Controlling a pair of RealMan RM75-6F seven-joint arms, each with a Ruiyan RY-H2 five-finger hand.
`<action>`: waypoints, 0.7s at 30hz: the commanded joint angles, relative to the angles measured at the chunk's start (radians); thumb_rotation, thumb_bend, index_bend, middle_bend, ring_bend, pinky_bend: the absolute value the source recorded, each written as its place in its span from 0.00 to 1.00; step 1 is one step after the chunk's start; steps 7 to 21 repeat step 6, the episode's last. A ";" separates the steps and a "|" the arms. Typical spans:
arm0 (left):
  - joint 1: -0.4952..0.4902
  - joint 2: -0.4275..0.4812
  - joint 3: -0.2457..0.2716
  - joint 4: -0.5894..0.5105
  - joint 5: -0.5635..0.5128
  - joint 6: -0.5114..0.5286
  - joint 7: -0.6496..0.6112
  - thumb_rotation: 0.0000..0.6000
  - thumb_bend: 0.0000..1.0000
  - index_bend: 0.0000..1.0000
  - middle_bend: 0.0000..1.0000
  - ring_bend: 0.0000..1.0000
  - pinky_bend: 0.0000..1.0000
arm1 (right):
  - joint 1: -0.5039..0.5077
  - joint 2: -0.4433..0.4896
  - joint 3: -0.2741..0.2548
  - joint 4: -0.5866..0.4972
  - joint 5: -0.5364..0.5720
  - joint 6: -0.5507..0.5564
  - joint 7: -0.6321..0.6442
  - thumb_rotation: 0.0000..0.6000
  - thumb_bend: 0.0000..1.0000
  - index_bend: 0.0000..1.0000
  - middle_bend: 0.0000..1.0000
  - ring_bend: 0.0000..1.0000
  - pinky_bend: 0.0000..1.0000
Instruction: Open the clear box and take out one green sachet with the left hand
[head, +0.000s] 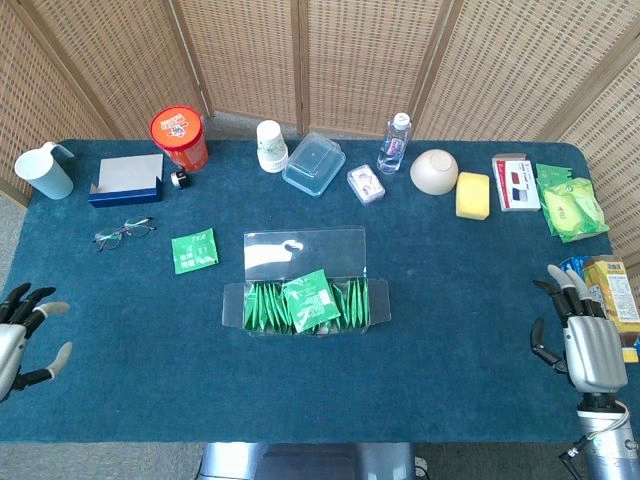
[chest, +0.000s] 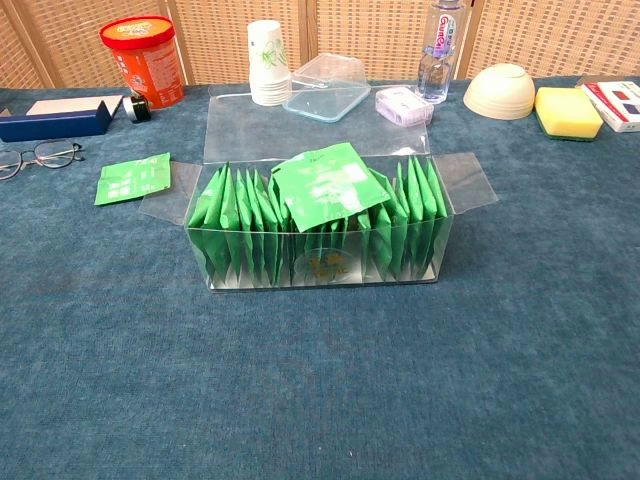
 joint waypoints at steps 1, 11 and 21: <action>0.012 0.000 -0.006 -0.010 0.001 0.013 -0.002 0.76 0.36 0.27 0.15 0.00 0.16 | 0.003 -0.004 -0.003 -0.001 -0.004 -0.001 0.001 0.78 0.66 0.20 0.11 0.06 0.20; 0.026 -0.020 -0.020 -0.012 0.014 0.022 0.029 0.77 0.36 0.27 0.15 0.00 0.16 | 0.005 -0.007 -0.010 -0.004 -0.009 0.001 -0.006 0.78 0.67 0.20 0.11 0.06 0.20; 0.026 -0.020 -0.020 -0.012 0.014 0.022 0.029 0.77 0.36 0.27 0.15 0.00 0.16 | 0.005 -0.007 -0.010 -0.004 -0.009 0.001 -0.006 0.78 0.67 0.20 0.11 0.06 0.20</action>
